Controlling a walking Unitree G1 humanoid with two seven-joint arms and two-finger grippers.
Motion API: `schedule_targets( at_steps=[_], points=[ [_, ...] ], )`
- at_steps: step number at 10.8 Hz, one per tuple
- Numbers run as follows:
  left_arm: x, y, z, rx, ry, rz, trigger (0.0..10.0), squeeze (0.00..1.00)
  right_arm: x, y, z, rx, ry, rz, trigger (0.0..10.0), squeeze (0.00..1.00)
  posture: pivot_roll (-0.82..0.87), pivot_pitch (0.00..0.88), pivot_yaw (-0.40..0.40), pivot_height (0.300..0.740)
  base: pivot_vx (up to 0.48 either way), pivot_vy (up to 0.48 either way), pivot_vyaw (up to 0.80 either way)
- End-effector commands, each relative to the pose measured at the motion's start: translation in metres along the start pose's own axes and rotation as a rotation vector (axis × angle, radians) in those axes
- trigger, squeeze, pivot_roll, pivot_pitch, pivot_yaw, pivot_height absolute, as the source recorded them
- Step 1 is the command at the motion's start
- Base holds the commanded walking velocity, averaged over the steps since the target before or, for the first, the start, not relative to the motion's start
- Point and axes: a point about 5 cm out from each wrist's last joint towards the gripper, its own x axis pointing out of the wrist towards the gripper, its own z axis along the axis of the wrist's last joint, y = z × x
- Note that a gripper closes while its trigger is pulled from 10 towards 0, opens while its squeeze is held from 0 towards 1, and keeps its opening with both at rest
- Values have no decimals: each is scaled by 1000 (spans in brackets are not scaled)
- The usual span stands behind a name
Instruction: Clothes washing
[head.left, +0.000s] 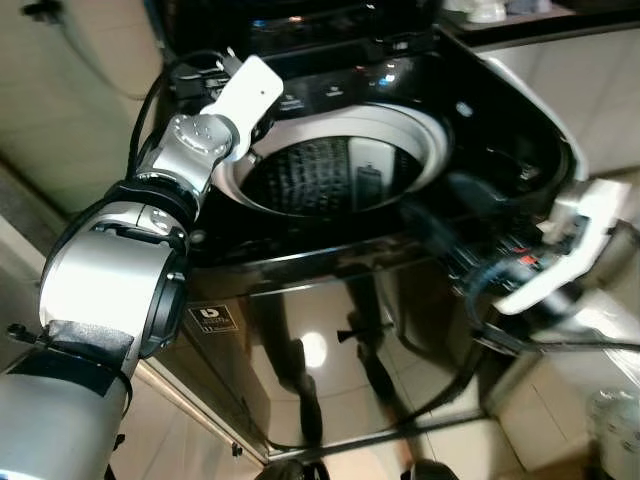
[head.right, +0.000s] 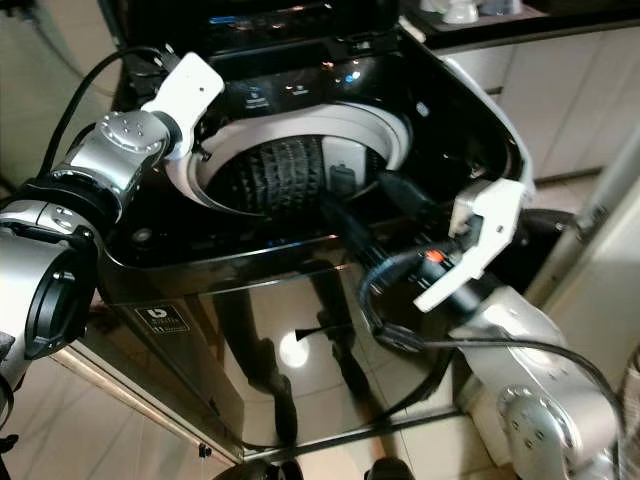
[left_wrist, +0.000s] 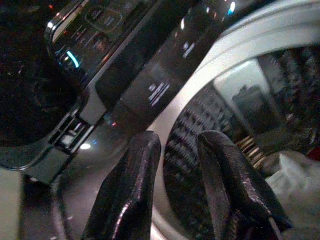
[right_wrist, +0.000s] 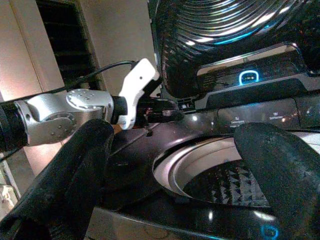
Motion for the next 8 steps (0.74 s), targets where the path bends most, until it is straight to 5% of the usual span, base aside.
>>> schedule_targets(
  at_steps=[1, 3, 4, 6, 8],
  points=[
    [0, -2, -5, -68, -9, -18, 10000, 1000, 4, 1, -3, 4, 10, 3, 10000, 0, -243, 35, 147, 740, 0, 0, 0],
    [2, -17, -1, -236, -80, -148, 10000, 1000, 7, -1, -2, -1, 18, 12, 10000, 0, -243, 32, 140, 740, 0, 0, 0],
    [0, -16, 19, -268, -186, -230, 10000, 1000, 8, -3, -4, -4, 24, 13, 10000, 0, -238, 22, 135, 740, 0, 0, 0],
    [-9, -10, 43, -203, -394, -276, 10000, 1000, 13, -7, -13, -7, 31, -23, 10000, 0, -232, 1, 137, 740, 0, 0, 0],
    [-40, -13, 61, -123, -642, -287, 10000, 1000, 17, -11, -20, -33, 24, -70, 10000, 0, -208, 0, 132, 740, 0, 0, 0]
  ],
)
